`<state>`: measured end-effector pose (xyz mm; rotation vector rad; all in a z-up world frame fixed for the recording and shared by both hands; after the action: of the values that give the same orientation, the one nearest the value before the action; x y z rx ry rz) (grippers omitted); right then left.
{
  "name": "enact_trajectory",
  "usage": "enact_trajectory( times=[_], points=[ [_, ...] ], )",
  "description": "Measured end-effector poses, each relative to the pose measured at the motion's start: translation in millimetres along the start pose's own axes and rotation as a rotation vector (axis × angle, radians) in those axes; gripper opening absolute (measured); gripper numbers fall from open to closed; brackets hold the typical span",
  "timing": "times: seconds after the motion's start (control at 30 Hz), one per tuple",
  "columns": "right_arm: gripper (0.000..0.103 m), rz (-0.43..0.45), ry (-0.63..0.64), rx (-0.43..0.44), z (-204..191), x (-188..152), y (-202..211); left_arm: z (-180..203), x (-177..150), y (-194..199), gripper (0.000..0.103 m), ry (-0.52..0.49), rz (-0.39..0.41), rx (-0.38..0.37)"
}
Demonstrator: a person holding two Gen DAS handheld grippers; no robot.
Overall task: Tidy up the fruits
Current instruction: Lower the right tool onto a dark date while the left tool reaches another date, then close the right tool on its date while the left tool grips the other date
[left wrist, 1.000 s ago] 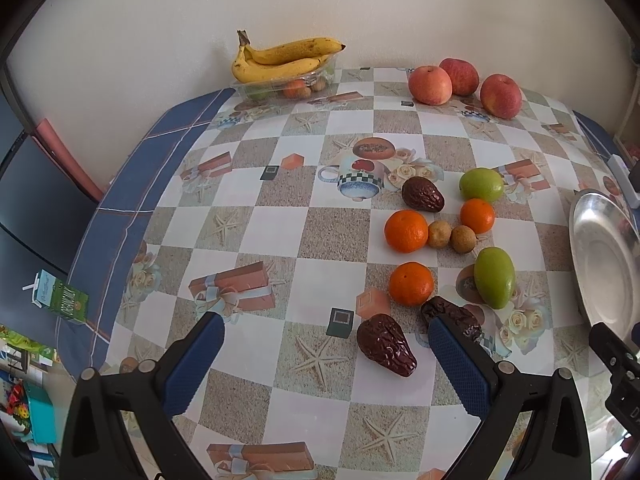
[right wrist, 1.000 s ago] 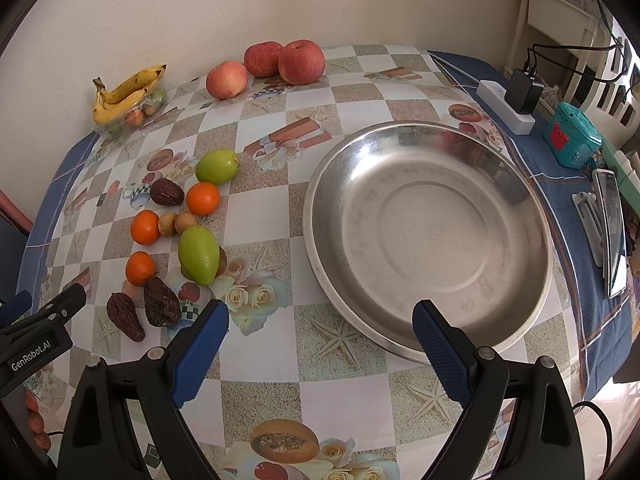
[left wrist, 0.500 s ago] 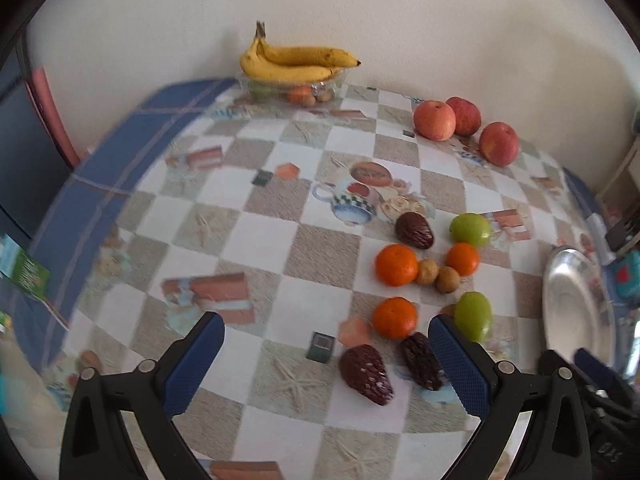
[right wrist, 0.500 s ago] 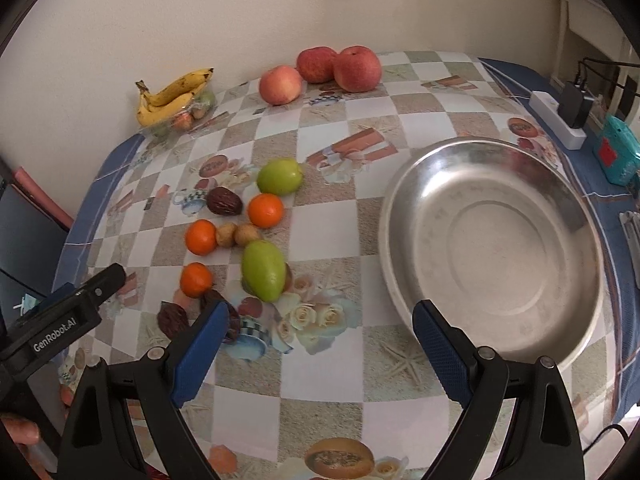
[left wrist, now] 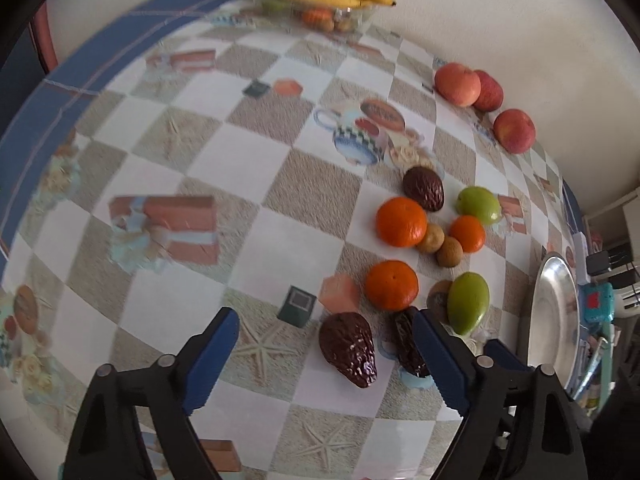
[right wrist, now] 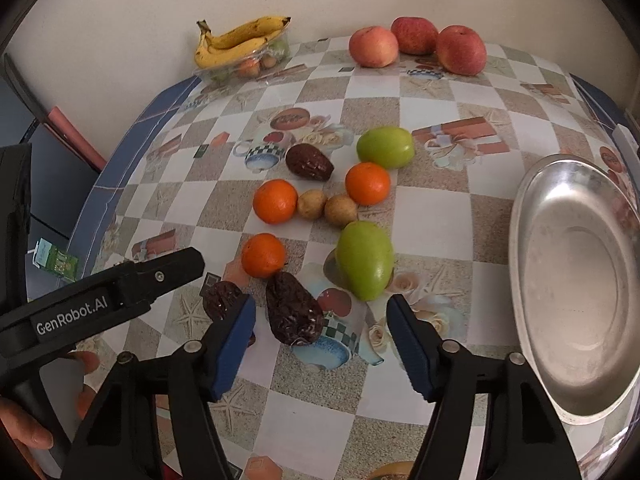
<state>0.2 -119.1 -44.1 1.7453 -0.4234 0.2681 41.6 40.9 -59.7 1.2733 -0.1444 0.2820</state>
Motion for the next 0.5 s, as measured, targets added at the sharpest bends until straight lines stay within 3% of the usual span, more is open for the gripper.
enact_trajectory(
  times=[0.33,0.4,0.5],
  points=[
    [0.043,-0.088,-0.011,0.032,-5.6,-4.2,-29.2,7.1,-7.1,-24.7,0.069,0.021,-0.116,-0.049],
    [0.041,-0.098,-0.010,0.035,-7.0,-4.1,-33.4,6.9,-8.2,-27.4,0.061,0.031,-0.130,-0.063],
    [0.037,-0.103,-0.007,0.037,-9.0,-4.7,-36.4,5.5,-8.7,-30.5,0.040,0.046,-0.142,-0.075]
  ],
)
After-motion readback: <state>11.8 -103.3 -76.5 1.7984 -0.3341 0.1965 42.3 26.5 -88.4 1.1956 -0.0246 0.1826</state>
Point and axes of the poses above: each gripper's, at about its wrist camera, not at the fingertips, and y roughly against the way its jaws point, z to its right, x to its top, the point moved 3 cm from there along -y, roughly the way its jaws point, and after that the axes turned 1 degree about z, right-handed, at the moved point
